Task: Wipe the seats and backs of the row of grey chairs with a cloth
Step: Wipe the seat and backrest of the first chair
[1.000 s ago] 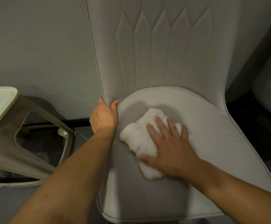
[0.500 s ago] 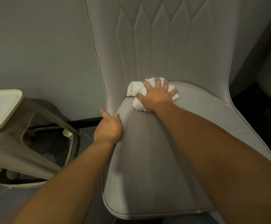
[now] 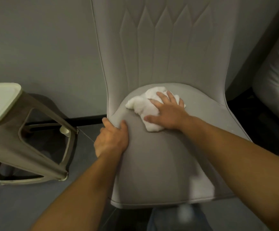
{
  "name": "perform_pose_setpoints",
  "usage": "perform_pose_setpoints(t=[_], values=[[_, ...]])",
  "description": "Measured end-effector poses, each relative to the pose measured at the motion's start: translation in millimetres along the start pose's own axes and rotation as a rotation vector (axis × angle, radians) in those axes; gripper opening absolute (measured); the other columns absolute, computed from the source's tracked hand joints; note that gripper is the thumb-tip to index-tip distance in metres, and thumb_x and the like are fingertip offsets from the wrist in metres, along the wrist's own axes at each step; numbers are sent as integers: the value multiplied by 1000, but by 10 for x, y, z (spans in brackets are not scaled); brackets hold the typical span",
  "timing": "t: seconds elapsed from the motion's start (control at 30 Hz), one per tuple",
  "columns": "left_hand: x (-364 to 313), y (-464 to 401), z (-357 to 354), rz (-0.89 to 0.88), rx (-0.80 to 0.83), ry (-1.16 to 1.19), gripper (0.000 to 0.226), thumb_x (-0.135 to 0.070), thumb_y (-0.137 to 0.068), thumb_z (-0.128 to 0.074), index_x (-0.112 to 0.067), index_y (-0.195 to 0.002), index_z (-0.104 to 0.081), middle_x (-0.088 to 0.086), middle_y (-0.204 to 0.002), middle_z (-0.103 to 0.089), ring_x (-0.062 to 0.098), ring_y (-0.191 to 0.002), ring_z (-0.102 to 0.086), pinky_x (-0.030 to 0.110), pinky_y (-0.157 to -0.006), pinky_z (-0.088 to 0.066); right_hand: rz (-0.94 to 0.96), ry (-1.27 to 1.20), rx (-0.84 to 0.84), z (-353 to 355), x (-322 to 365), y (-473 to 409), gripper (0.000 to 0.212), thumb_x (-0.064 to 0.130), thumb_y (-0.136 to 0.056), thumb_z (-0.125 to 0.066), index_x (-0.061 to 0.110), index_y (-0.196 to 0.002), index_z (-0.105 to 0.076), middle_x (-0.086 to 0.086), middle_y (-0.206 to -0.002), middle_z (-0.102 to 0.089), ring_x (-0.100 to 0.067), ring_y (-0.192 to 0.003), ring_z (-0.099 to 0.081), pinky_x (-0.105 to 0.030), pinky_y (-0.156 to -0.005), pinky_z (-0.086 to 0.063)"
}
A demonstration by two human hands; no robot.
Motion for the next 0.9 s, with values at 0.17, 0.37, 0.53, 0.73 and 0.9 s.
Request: perform_pose_setpoints(t=[0.17, 0.37, 0.53, 0.73, 0.9], values=[[32, 44, 4, -15, -57, 51, 68, -69, -88, -24, -18, -133, -31, 19, -118, -59, 41, -102, -57, 45, -75, -35, 23, 78, 137, 43, -148, 926, 106, 100, -64, -25, 56, -154, 8, 12, -167, 22, -21, -151, 27, -58, -117, 14], [-17, 41, 16, -9, -74, 62, 63, -66, -88, -26, -16, -125, -34, 19, -113, -59, 43, -100, -57, 45, -72, -34, -129, 129, 225, 300, 42, 1254, 108, 91, -71, -42, 49, -156, 11, 5, -165, 29, -32, -150, 29, -64, -115, 19], [2, 35, -12, -5, -89, 77, 58, -67, -87, -27, -17, -115, -35, 19, -109, -59, 43, -97, -57, 45, -71, -34, -119, 82, 202, 121, 313, 1250, 112, 103, -56, -18, 56, -151, 16, 7, -168, 18, -35, -150, 28, -65, -111, 24], [30, 13, -37, -39, -119, 95, 60, -67, -86, -29, -15, -114, -36, 22, -112, -59, 45, -101, -58, 49, -79, -40, -162, 51, -21, -37, 66, 792, 84, 94, -75, -17, 61, -150, 2, 14, -169, 7, -30, -154, 14, -66, -114, 15], [28, 11, -38, -41, -146, 76, 64, -67, -85, -28, -12, -118, -36, 26, -114, -58, 49, -102, -56, 53, -83, -41, -231, 57, -57, 180, -224, 10, 81, 91, -78, -27, 59, -152, -15, 13, -169, -6, -29, -155, 1, -70, -114, 1]])
Point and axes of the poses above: each hand's wrist, its own y-axis away from the middle knuckle, its own z-axis out of the back of the hand, x = y × z, the point moved 1 cm from there along -y, towards the middle knuckle
